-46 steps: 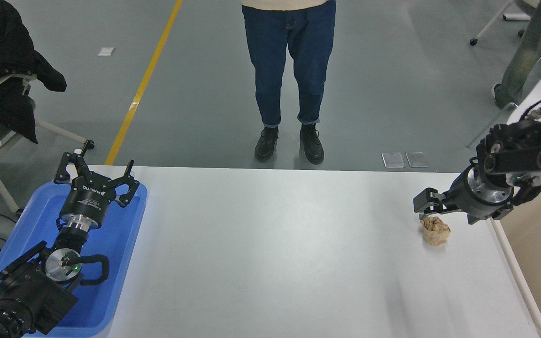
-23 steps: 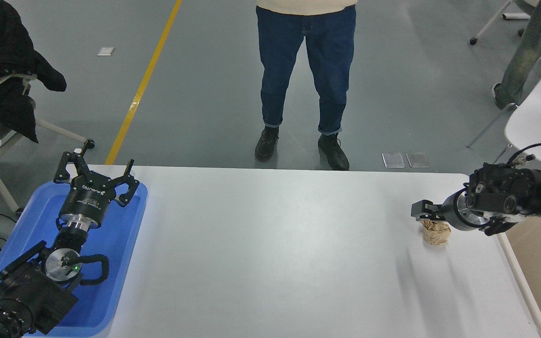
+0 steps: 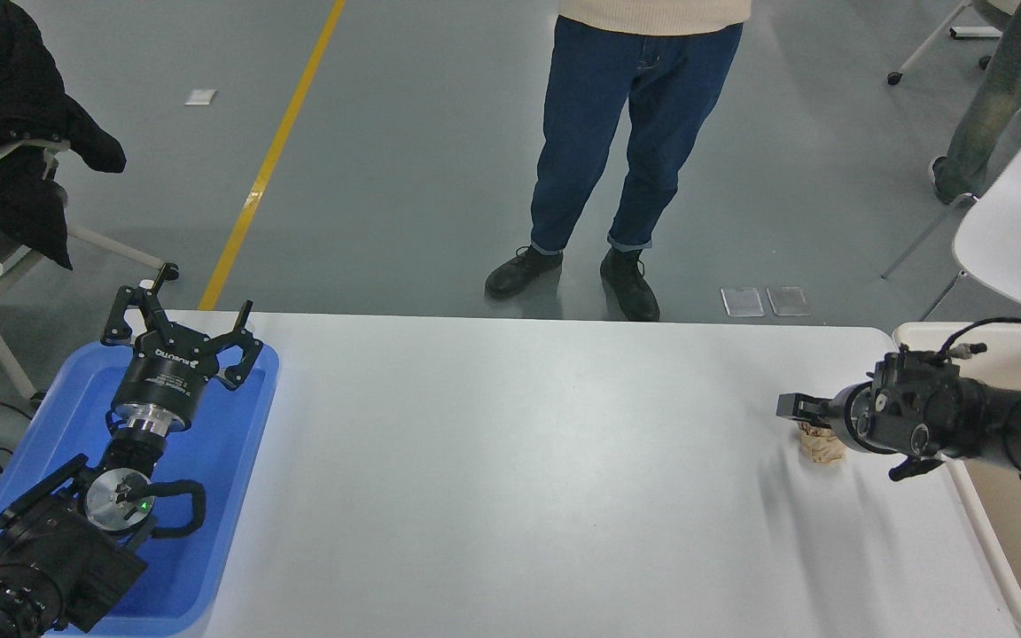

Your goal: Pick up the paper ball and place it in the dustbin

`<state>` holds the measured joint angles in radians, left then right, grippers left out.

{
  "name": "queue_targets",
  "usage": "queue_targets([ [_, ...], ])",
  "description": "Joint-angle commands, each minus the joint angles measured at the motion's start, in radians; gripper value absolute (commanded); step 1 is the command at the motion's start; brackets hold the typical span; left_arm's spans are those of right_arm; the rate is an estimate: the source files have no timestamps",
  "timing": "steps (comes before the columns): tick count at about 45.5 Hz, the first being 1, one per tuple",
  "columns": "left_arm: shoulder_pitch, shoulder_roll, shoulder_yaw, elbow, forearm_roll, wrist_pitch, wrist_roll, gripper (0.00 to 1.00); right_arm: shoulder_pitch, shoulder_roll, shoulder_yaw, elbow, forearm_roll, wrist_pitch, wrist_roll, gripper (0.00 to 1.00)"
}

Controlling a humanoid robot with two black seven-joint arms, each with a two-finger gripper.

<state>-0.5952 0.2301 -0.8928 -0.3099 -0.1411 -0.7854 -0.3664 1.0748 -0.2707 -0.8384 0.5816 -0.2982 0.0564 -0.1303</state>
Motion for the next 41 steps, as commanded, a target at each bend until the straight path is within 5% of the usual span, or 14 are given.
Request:
queue_targets([
  [1,0.0,0.0,0.0,0.0,0.0,0.0,0.0,1.0,-0.049,0.021,0.019,-0.057,-0.001,-0.021,-0.002,0.98],
  [25,0.0,0.0,0.0,0.0,0.0,0.0,0.0,1.0,-0.073,0.033,0.019,-0.066,0.001,-0.055,-0.003,0.86],
  [38,0.0,0.0,0.0,0.0,0.0,0.0,0.0,1.0,-0.081,0.028,0.068,-0.046,0.024,-0.049,-0.003,0.36],
  [41,0.0,0.0,0.0,0.0,0.0,0.0,0.0,1.0,-0.081,0.025,0.099,-0.045,0.024,-0.047,-0.003,0.32],
])
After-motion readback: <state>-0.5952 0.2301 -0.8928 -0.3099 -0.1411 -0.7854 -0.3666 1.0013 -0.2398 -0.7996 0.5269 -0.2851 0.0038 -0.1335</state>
